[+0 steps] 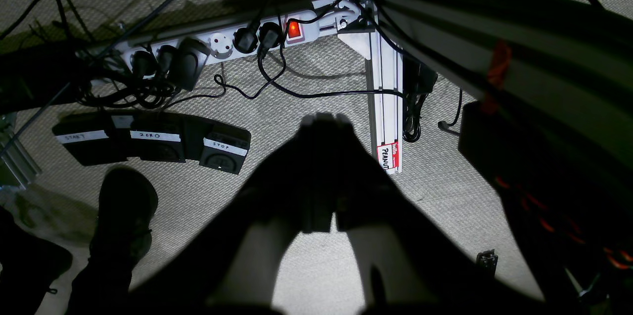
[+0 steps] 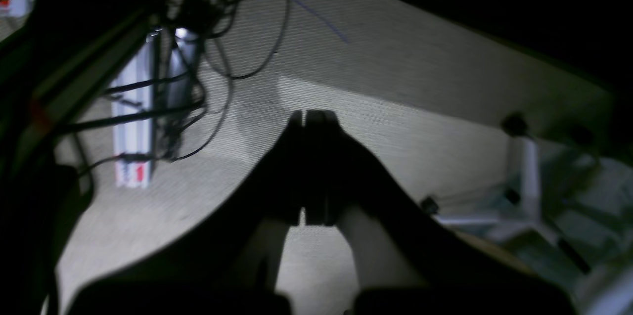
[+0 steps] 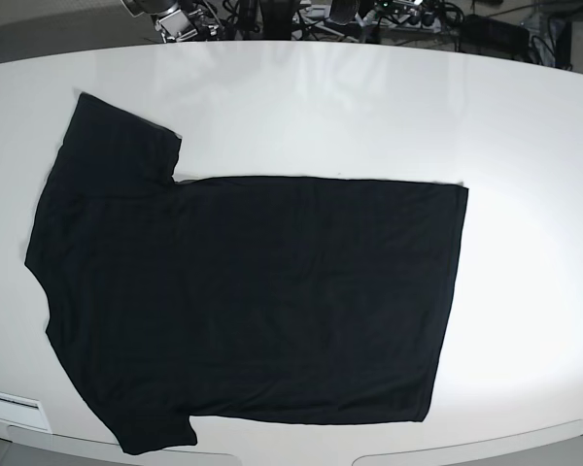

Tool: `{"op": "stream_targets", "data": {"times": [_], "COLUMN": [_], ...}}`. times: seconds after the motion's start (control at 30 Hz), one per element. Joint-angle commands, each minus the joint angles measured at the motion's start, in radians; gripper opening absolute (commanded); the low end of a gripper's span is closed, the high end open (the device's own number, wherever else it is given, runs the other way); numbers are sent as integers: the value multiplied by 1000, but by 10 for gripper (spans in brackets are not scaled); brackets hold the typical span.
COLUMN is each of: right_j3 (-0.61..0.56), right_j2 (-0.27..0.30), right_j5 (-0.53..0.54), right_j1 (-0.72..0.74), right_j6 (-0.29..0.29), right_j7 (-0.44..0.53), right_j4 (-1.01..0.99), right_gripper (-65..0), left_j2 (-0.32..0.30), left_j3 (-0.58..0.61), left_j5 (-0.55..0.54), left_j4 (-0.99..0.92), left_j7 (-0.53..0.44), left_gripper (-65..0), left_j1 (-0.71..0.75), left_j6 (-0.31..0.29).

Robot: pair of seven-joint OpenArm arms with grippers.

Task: Fold the T-shirt properly

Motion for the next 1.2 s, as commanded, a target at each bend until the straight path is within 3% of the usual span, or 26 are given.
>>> {"op": "stream_targets", "data": {"times": [0.0, 0.07, 0.17, 0.43, 0.63, 0.8, 0.9, 1.07, 1.17], "right_j3": [0, 0, 0, 0, 0, 0, 0, 0, 0], "right_j2": [0, 0, 0, 1, 1, 1, 3, 41, 86], "right_j5": [-5, -4, -4, -6, -80, -80, -80, -79, -78], "right_j1": [2, 2, 2, 3, 2, 2, 2, 2, -4], "right_j6": [22, 72, 97, 98, 98, 100, 98, 67, 82], "right_j7": [0, 3, 15, 19, 29, 29, 25, -28, -44], "right_j4": [9, 9, 9, 9, 9, 9, 9, 9, 9], "right_gripper": [-650, -650, -650, -650, -650, -650, -650, -650, -650], "left_j2": [-3, -3, -3, -3, -3, -3, -4, -24, -51], "left_j3": [0, 0, 0, 0, 0, 0, 0, 0, 0], "left_j5": [-4, -4, -4, -4, 1, 70, 71, 71, 71], "left_j4": [5, 5, 5, 5, 5, 5, 5, 12, 12], "left_j7": [-3, -3, -3, -3, 2, 19, 23, 58, 61], "left_gripper": [-650, -650, -650, -650, -650, -650, -650, -650, -650], "left_j1": [3, 3, 3, 2, 2, 2, 2, 2, 3], "left_j6": [-3, -3, -3, -3, -7, -71, -71, -70, -70]}}
